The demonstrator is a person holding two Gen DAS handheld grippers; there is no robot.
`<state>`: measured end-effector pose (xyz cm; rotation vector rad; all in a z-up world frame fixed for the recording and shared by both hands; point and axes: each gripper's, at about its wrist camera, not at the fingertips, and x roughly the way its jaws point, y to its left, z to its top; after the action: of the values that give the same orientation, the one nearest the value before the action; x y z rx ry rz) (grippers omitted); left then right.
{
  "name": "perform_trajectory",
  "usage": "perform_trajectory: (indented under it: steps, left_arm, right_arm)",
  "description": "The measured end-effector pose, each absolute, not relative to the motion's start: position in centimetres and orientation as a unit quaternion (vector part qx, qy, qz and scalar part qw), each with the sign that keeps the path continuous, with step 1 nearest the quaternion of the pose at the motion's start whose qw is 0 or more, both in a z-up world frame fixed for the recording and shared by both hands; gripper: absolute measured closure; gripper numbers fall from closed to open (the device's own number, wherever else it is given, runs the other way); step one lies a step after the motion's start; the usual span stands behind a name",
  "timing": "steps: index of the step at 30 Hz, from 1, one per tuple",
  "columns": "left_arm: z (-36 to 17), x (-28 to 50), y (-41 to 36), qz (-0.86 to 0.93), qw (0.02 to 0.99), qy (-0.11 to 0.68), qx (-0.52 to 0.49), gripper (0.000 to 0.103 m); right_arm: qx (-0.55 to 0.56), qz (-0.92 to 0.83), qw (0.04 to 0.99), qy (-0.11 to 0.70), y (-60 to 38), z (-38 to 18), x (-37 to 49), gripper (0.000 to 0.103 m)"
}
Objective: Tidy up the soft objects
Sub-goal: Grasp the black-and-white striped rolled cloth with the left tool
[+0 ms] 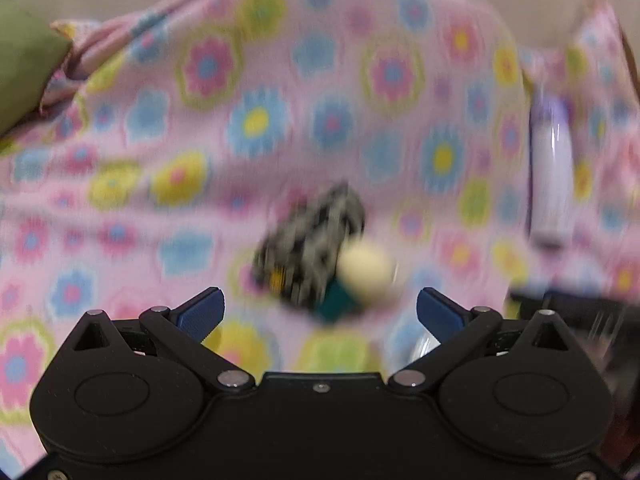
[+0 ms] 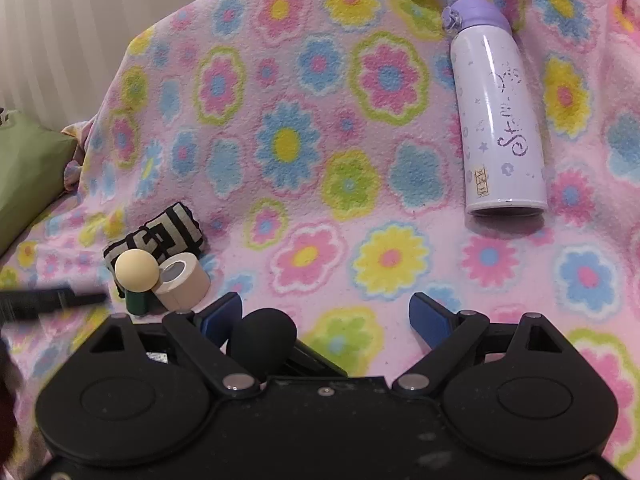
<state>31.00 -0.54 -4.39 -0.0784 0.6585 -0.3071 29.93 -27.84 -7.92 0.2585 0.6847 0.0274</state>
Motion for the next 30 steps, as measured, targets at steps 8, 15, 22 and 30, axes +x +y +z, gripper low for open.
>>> perform_trajectory:
  steps: [8, 15, 22, 30]
  left_arm:
    - [-2.3, 39.0, -4.1, -0.121, 0.923, 0.364, -0.009, 0.003]
    - [-6.5, 42.6, -5.9, -0.097, 0.882, 0.459, 0.046, 0.028]
    - [-5.2, 41.3, -1.1, -0.103, 0.884, 0.452, -0.058, 0.049]
    - [-1.9, 35.7, 2.0, -0.116, 0.898, 0.419, -0.062, 0.052]
  right_arm:
    - [0.134, 0.004, 0.933, 0.334, -28.0, -8.0, 29.9, 0.011]
    - [0.142, -0.001, 0.933, 0.331, -28.1, -8.1, 29.9, 0.011]
    - [0.153, -0.003, 0.932, 0.327, -28.4, -8.2, 29.8, 0.011]
    - [0.156, -0.005, 0.930, 0.332, -28.3, -8.4, 29.9, 0.009]
